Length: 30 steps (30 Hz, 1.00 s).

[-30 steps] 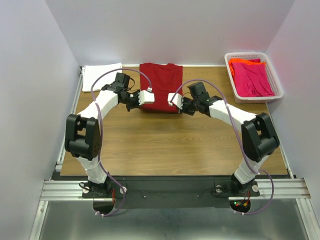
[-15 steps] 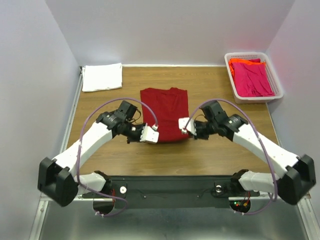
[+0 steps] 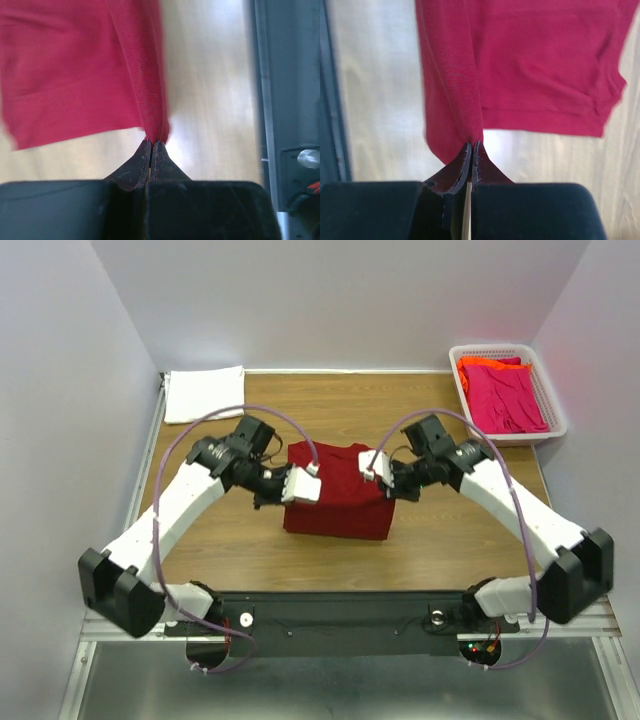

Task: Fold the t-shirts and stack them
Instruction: Fold the tshirt

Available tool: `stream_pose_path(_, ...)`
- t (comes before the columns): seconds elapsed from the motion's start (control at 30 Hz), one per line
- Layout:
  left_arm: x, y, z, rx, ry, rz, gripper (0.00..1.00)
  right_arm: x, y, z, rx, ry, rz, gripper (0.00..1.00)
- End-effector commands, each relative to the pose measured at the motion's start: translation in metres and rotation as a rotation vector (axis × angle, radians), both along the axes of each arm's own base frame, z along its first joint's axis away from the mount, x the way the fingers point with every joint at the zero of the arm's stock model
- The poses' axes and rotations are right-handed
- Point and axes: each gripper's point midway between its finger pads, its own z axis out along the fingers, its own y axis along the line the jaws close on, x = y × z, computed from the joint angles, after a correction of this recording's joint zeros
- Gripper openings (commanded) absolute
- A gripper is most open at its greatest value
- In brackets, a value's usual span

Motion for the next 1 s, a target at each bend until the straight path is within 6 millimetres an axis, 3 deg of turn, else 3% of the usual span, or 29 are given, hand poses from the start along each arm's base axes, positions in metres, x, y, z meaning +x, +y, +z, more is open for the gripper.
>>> stream_pose_path(0.0,0.042,-0.001,0.01,0.027,-0.014,0.027,0.0,0.049,0.003,0.019,0.044,-0.042,-0.008,0.01)
stream_pose_path(0.03,0.059,0.0,0.02,0.016,-0.034,0.045,0.0,0.061,-0.001,0.019,0.041,-0.054,-0.009,0.01)
stream_pose_path(0.1,0.085,0.0,0.005,0.036,0.004,0.051,0.0,0.077,-0.003,0.001,0.028,-0.018,-0.007,0.01)
stream_pose_path(0.17,0.121,0.002,0.01,0.008,-0.023,0.099,0.0,0.095,-0.003,-0.009,0.018,-0.017,0.005,0.01)
stream_pose_path(0.2,0.137,0.002,-0.007,0.02,0.012,0.112,0.0,0.104,-0.006,-0.015,0.016,-0.006,-0.008,0.01)
stream_pose_path(0.23,0.161,0.005,-0.003,-0.002,-0.022,0.144,0.0,0.12,-0.004,-0.031,0.003,0.021,-0.007,0.01)
stream_pose_path(0.3,0.191,0.003,-0.023,0.012,-0.001,0.169,0.0,0.141,-0.009,-0.047,0.006,0.053,-0.034,0.01)
stream_pose_path(0.4,0.214,0.001,-0.06,0.04,0.048,0.18,0.0,0.175,-0.01,-0.076,-0.009,0.087,-0.064,0.01)
stream_pose_path(0.53,0.233,-0.001,-0.096,0.065,0.074,0.208,0.0,0.193,-0.004,-0.105,-0.003,0.132,-0.073,0.01)
stream_pose_path(0.6,0.23,-0.002,-0.112,0.072,0.117,0.214,0.0,0.188,-0.003,-0.12,-0.003,0.164,-0.072,0.01)
stream_pose_path(0.7,0.216,-0.002,-0.117,0.073,0.151,0.211,0.0,0.172,-0.006,-0.132,-0.023,0.195,-0.072,0.01)
stream_pose_path(0.77,0.191,0.0,-0.127,0.086,0.199,0.202,0.0,0.16,-0.008,-0.135,-0.03,0.208,-0.071,0.01)
stream_pose_path(0.8,0.184,0.001,-0.114,0.073,0.184,0.205,0.0,0.146,-0.009,-0.134,-0.036,0.219,-0.065,0.01)
stream_pose_path(0.83,0.161,0.002,-0.124,0.082,0.231,0.192,0.0,0.137,-0.009,-0.132,-0.035,0.224,-0.061,0.01)
stream_pose_path(0.9,0.14,0.003,-0.114,0.07,0.237,0.189,0.0,0.118,-0.009,-0.129,-0.035,0.234,-0.046,0.01)
stream_pose_path(0.93,0.118,0.008,-0.124,0.085,0.281,0.186,0.0,0.097,-0.01,-0.126,-0.037,0.242,-0.03,0.01)
stream_pose_path(0.97,0.108,0.005,-0.123,0.084,0.287,0.175,0.0,0.09,-0.009,-0.124,-0.033,0.238,-0.021,0.01)
